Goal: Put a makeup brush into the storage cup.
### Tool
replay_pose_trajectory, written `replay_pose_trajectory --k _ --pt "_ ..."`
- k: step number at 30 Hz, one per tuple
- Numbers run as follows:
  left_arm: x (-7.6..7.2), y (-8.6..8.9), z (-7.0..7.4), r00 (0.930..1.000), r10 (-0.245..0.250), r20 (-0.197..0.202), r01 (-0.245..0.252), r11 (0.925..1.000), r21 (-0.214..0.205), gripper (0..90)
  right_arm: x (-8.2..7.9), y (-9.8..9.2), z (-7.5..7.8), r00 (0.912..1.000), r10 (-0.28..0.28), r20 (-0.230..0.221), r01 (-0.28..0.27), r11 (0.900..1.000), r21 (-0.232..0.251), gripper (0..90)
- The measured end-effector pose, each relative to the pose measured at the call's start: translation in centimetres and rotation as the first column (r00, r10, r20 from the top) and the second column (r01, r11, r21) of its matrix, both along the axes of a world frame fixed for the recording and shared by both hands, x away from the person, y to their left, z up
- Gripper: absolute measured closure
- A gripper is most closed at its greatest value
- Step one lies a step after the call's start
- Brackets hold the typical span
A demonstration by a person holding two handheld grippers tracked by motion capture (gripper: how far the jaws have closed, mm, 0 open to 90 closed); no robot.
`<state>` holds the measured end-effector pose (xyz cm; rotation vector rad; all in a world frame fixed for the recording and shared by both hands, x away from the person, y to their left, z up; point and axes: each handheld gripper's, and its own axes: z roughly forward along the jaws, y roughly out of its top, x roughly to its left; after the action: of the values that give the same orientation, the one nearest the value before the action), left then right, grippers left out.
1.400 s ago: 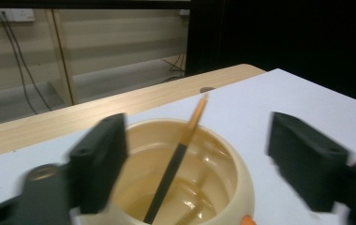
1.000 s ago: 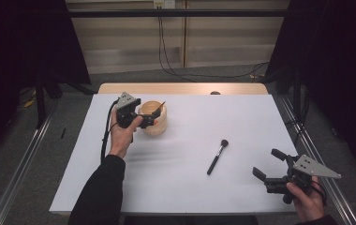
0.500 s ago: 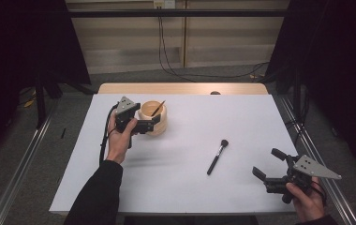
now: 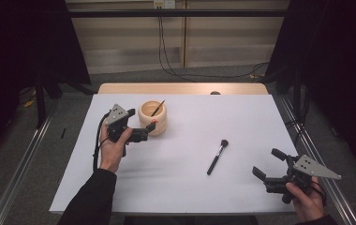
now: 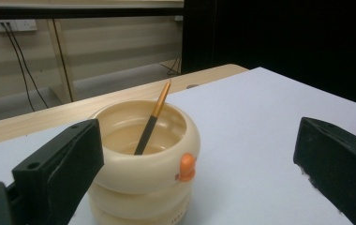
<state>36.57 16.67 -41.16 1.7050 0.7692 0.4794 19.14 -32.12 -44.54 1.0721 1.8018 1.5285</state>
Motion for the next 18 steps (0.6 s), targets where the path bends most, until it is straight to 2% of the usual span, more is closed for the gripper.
replay_pose_trajectory --k 1,3,6,7,8,10,13,15,18 --pt "-0.3 0.0 0.0 0.9999 0.015 0.000 -0.015 0.9999 -0.001 1.8 0.0 0.0 0.0 1.0000 -0.002 -0.003 0.002 1.0000 0.002 0.0" --pt "-0.7 0.3 0.0 0.9999 0.008 0.011 -0.007 0.9999 -0.013 1.7 0.0 0.0 0.0 1.0000 -0.002 -0.003 0.002 1.0000 0.002 0.0" --pt "-1.2 0.4 -0.4 1.0000 0.008 0.005 -0.008 0.9998 -0.020 1.7 0.0 0.0 0.0 1.0000 -0.001 -0.003 0.001 1.0000 0.002 0.0" --pt "-1.3 0.6 -0.6 0.9999 -0.009 0.009 0.010 0.9999 -0.012 1.7 0.0 0.0 0.0 1.0000 -0.001 -0.003 0.001 1.0000 0.001 0.0" --pt "-1.6 0.8 -0.7 0.9998 -0.003 0.021 0.003 1.0000 -0.001 1.7 0.0 0.0 0.0 1.0000 -0.001 -0.004 0.001 1.0000 0.001 0.0" --pt "-2.0 1.0 -0.9 0.9997 0.010 0.020 -0.010 0.9996 -0.028 1.7 0.0 -0.1 0.0 1.0000 -0.003 0.006 0.003 1.0000 -0.007 0.0" --pt "-2.6 1.6 -1.0 0.9999 -0.013 0.005 0.013 0.9997 -0.021 1.4 0.0 -0.2 0.0 1.0000 -0.006 0.003 0.006 1.0000 -0.002 0.0" --pt "-3.3 1.5 -1.0 0.9999 0.014 0.009 -0.013 0.9992 -0.037 1.4 0.0 -0.1 0.0 1.0000 -0.003 -0.003 0.003 1.0000 0.000 0.0" --pt "-4.4 1.6 -0.9 0.9996 0.012 0.024 -0.011 0.9992 -0.039 1.5 0.0 -0.1 0.0 1.0000 -0.002 -0.003 0.002 1.0000 -0.001 0.0"
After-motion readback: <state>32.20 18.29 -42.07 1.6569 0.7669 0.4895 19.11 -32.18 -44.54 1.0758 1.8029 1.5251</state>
